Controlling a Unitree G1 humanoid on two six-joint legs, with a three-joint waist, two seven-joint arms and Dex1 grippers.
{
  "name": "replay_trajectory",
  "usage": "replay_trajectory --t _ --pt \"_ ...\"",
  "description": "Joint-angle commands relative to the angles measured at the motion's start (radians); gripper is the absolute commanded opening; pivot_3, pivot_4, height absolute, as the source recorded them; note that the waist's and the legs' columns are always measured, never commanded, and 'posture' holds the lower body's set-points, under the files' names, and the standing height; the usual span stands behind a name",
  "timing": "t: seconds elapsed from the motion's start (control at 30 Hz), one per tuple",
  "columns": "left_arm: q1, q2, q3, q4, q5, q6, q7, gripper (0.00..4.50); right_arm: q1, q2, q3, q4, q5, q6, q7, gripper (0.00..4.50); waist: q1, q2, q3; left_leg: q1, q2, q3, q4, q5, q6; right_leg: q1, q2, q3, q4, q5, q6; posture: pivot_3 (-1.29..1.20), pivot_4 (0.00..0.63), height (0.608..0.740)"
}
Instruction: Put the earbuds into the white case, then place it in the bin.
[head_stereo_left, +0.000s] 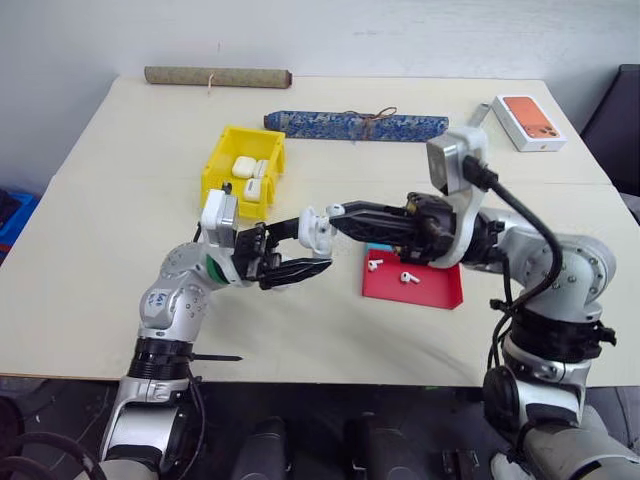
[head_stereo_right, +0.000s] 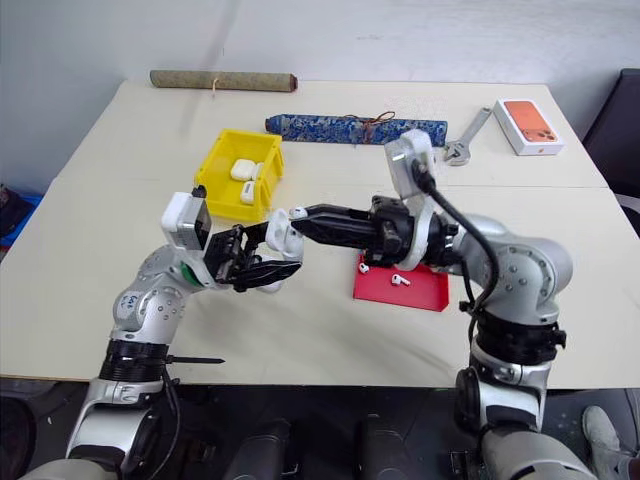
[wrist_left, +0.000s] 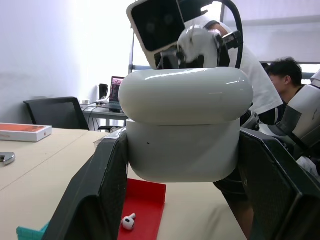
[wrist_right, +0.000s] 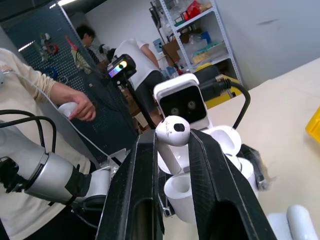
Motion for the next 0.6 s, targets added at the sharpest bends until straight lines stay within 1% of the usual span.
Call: replay_trajectory --t 0.03,0.23,0.6 --pt "-0.005 -0.006 -0.002 -0.039 0.002 -0.006 0.008 2.84 0.005 0.004 0.003 -0.040 0.055 -0.039 -0.042 0.46 -0.001 0.000 0.000 0.000 0.000 0.000 0.000 0.000 0.000 0.000 0.000 0.000 0.000 0.000 0.000 0.00 0.150 0.740" --pt "-0.009 -0.011 -0.001 -0.040 0.004 -0.015 0.014 2.84 0.049 -0.038 0.059 -0.035 0.049 -0.084 -0.035 0.46 0.001 0.000 0.000 0.000 0.000 0.000 0.000 0.000 0.000 0.000 0.000 0.000 0.000 0.000 0.000 0.00 0.150 0.740" --pt "-0.004 -0.029 0.008 -0.040 0.027 -0.045 0.030 2.84 0.078 -0.081 0.131 -0.027 0.056 -0.128 -0.034 0.46 0.002 0.000 0.000 0.000 0.000 0.000 0.000 0.000 0.000 0.000 0.000 0.000 -0.001 0.000 0.000 0.00 0.150 0.740"
